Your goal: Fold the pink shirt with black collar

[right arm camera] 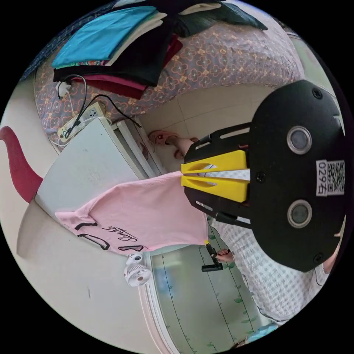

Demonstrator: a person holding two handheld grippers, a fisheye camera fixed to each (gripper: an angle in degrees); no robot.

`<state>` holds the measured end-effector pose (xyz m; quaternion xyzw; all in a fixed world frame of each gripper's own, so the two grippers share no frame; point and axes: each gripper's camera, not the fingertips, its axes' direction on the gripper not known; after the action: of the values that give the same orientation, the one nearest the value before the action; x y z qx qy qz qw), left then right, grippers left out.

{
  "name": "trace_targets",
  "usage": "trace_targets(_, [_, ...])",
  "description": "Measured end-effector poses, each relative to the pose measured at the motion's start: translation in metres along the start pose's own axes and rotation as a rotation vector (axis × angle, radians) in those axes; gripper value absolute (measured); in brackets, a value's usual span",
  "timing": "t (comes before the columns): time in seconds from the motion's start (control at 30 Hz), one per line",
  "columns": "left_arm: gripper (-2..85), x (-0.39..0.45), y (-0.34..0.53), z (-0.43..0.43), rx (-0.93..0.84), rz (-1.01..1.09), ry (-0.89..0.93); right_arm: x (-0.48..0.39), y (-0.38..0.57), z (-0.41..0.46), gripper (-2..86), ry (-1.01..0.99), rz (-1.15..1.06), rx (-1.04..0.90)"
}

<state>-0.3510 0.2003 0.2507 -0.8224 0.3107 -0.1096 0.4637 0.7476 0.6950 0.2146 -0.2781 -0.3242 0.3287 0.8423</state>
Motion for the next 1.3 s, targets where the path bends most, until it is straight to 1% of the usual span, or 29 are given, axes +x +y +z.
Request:
trace_targets(0.1, [-0.5,0.002,0.014,-0.008,-0.03,0.006,-0.041,0.002,0.02,-0.001,-0.2,-0.114,0.015,0.005])
trace_targets(0.17, [-0.4,0.016,0.013,-0.027,0.007,0.034,-0.082,-0.012,0.023,-0.009,-0.3,-0.218,-0.016,0.059])
trace_targets(0.2, [-0.4,0.021,0.011,-0.034,0.025,0.046,-0.09,-0.018,0.021,-0.012,-0.3,-0.239,-0.03,0.073])
trace_targets(0.3, [-0.3,0.048,-0.016,-0.071,0.124,0.128,-0.15,-0.054,-0.012,-0.022,-0.3,-0.278,-0.12,0.126])
trace_targets(0.4, [0.0,0.081,-0.065,-0.107,0.2,0.228,-0.241,-0.107,-0.076,-0.026,-0.3,-0.292,-0.251,0.142])
trace_targets(0.47, [0.5,0.112,-0.11,-0.135,0.277,0.29,-0.338,-0.157,-0.14,-0.025,-0.2,-0.274,-0.332,0.161])
trace_targets(0.53, [1.3,0.129,-0.147,-0.15,0.324,0.279,-0.4,-0.191,-0.193,-0.019,-0.2,-0.231,-0.346,0.176])
trace_targets(0.6, [3.3,0.135,-0.187,-0.158,0.336,0.199,-0.422,-0.218,-0.253,-0.001,0.0,-0.159,-0.33,0.188])
trace_targets(0.67, [8.2,0.135,-0.225,-0.157,0.333,0.066,-0.427,-0.234,-0.332,0.048,0.5,-0.056,-0.249,0.092])
trace_targets(0.7, [10.4,0.135,-0.229,-0.156,0.334,0.036,-0.425,-0.235,-0.346,0.062,0.6,-0.049,-0.233,0.053])
trace_targets(0.73, [14.7,0.138,-0.229,-0.153,0.361,0.01,-0.403,-0.239,-0.362,0.085,1.0,-0.047,-0.215,-0.001])
trace_targets(0.77, [16.2,0.142,-0.222,-0.149,0.404,-0.006,-0.392,-0.247,-0.364,0.104,1.5,-0.035,-0.233,0.002])
trace_targets(0.8, [16.9,0.143,-0.217,-0.145,0.421,-0.015,-0.399,-0.251,-0.361,0.113,1.7,-0.016,-0.254,0.009])
trace_targets(0.87, [14.8,0.147,-0.197,-0.121,0.452,-0.039,-0.443,-0.268,-0.336,0.159,1.1,0.078,-0.364,-0.011])
trace_targets(0.9, [13.5,0.149,-0.194,-0.113,0.445,-0.028,-0.442,-0.272,-0.329,0.174,0.8,0.088,-0.389,-0.031])
trace_targets(0.93, [8.7,0.153,-0.191,-0.094,0.416,0.011,-0.442,-0.279,-0.316,0.205,0.3,0.085,-0.442,-0.089])
trace_targets(0.97, [1.9,0.158,-0.194,-0.074,0.38,0.051,-0.471,-0.287,-0.304,0.24,0.0,0.09,-0.484,-0.166])
trace_targets(1.0, [1.3,0.16,-0.197,-0.065,0.356,0.054,-0.501,-0.291,-0.299,0.257,-0.1,0.101,-0.503,-0.199])
trace_targets(1.03, [0.1,0.164,-0.207,-0.045,0.293,0.066,-0.581,-0.3,-0.289,0.291,-0.2,0.146,-0.542,-0.254])
trace_targets(1.07, [-0.3,0.167,-0.219,-0.024,0.228,0.073,-0.675,-0.308,-0.281,0.323,-0.3,0.233,-0.574,-0.298])
trace_targets(1.1, [-0.5,0.167,-0.225,-0.015,0.199,0.072,-0.716,-0.312,-0.278,0.339,-0.3,0.29,-0.586,-0.316])
trace_targets(1.13, [-0.7,0.167,-0.236,0.004,0.129,0.082,-0.761,-0.32,-0.271,0.363,-0.4,0.35,-0.627,-0.35])
trace_targets(1.17, [-0.8,0.168,-0.243,0.019,0.067,0.092,-0.789,-0.327,-0.267,0.377,-0.4,0.388,-0.632,-0.358])
trace_targets(1.23, [-0.9,0.176,-0.241,0.028,0.065,0.113,-0.847,-0.33,-0.262,0.396,-0.4,0.475,-0.618,-0.409])
trace_targets(1.27, [-0.9,0.179,-0.24,0.037,0.011,0.115,-0.836,-0.328,-0.256,0.402,-0.4,0.515,-0.608,-0.405])
trace_targets(1.3, [-1.0,0.182,-0.238,0.04,-0.005,0.122,-0.837,-0.325,-0.254,0.403,-0.4,0.527,-0.6,-0.399])
